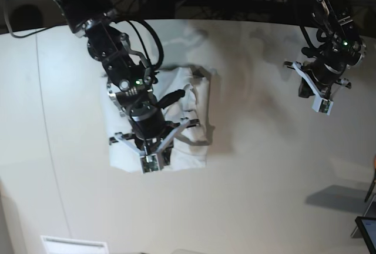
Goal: Fold the T-shirt properly
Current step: 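Press and smooth the folded shirt with the right gripper, then move the left gripper down onto the shirt's collar edge, then press the folded shirt with both grippers to flatten the layers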
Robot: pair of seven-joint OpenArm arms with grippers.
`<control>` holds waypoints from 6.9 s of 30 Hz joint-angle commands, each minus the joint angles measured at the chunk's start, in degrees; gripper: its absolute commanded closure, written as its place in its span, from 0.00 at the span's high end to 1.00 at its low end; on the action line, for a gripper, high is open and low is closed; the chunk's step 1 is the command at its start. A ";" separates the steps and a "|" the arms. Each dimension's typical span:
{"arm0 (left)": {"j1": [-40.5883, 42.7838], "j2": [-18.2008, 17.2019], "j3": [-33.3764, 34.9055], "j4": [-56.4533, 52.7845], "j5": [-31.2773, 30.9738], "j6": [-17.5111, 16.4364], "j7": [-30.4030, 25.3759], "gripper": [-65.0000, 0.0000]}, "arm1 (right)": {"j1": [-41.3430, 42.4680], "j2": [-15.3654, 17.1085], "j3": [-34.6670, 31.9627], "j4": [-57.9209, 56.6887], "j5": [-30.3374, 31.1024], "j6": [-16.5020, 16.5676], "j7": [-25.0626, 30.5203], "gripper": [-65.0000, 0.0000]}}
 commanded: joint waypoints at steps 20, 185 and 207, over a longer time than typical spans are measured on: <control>0.53 -0.35 5.37 4.19 -0.76 0.12 -1.26 0.00 | -13.17 0.45 4.62 -2.74 0.56 0.76 8.64 0.00; -14.94 17.85 29.20 -21.92 23.24 3.28 -18.41 0.00 | -4.73 -2.36 10.95 -6.52 0.65 9.29 12.94 0.00; -14.85 17.94 29.20 -19.64 23.15 3.28 -18.41 0.00 | 1.60 -4.12 4.70 -14.69 0.65 9.29 17.52 0.00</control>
